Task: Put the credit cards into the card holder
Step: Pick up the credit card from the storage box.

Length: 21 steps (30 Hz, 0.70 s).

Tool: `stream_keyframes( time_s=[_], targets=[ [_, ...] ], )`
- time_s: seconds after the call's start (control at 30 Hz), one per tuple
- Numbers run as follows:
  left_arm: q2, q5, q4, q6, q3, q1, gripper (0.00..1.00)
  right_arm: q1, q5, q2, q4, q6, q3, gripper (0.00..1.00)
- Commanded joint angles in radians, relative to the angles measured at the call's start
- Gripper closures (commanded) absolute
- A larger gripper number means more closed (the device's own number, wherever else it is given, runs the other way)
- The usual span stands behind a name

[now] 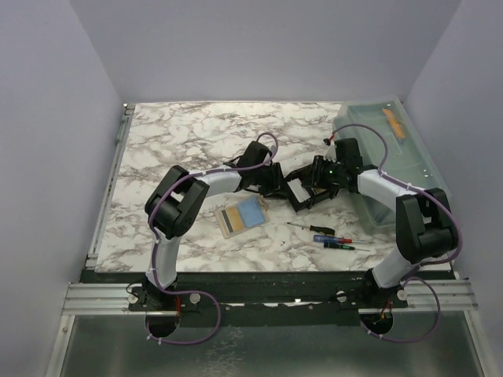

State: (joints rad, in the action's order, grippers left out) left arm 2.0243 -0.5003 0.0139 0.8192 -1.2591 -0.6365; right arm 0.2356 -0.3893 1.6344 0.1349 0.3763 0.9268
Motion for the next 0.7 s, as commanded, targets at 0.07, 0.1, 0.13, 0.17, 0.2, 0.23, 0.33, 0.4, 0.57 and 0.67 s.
stream_keyframes(
  time_s=[0.07,0.1,0.13,0.17,0.2,0.23,0.33,0.4,0.57,0.67],
  targets=[
    [0.063,0.051,0.054,-0.042,-0.085,0.037,0.62,-0.002,0.055,-0.054,0.132,-0.012,0.041,0.46],
    [0.071,0.046,0.056,-0.043,-0.095,0.041,0.62,-0.003,0.057,-0.059,0.137,-0.015,0.042,0.41],
    [0.077,0.044,0.059,-0.046,-0.104,0.044,0.62,-0.003,0.049,-0.064,0.135,-0.016,0.039,0.37],
    [0.082,0.042,0.062,-0.050,-0.115,0.046,0.62,-0.002,0.030,-0.067,0.129,-0.015,0.037,0.34],
    [0.087,0.038,0.067,-0.052,-0.125,0.046,0.62,-0.002,0.006,-0.065,0.126,-0.012,0.037,0.31],
    [0.090,0.031,0.069,-0.054,-0.133,0.046,0.62,-0.002,-0.024,-0.061,0.121,-0.005,0.038,0.28],
    [0.091,0.021,0.069,-0.054,-0.140,0.046,0.62,-0.002,-0.080,-0.039,0.085,0.019,0.034,0.17],
    [0.091,0.014,0.069,-0.052,-0.137,0.046,0.62,-0.002,-0.085,-0.009,0.075,0.027,0.040,0.10],
    [0.101,-0.003,0.069,-0.048,-0.138,0.045,0.62,-0.002,-0.112,0.107,0.043,0.034,0.065,0.01],
    [0.109,-0.009,0.067,-0.042,-0.141,0.044,0.62,-0.001,-0.137,0.136,0.017,0.054,0.063,0.01]
  ],
)
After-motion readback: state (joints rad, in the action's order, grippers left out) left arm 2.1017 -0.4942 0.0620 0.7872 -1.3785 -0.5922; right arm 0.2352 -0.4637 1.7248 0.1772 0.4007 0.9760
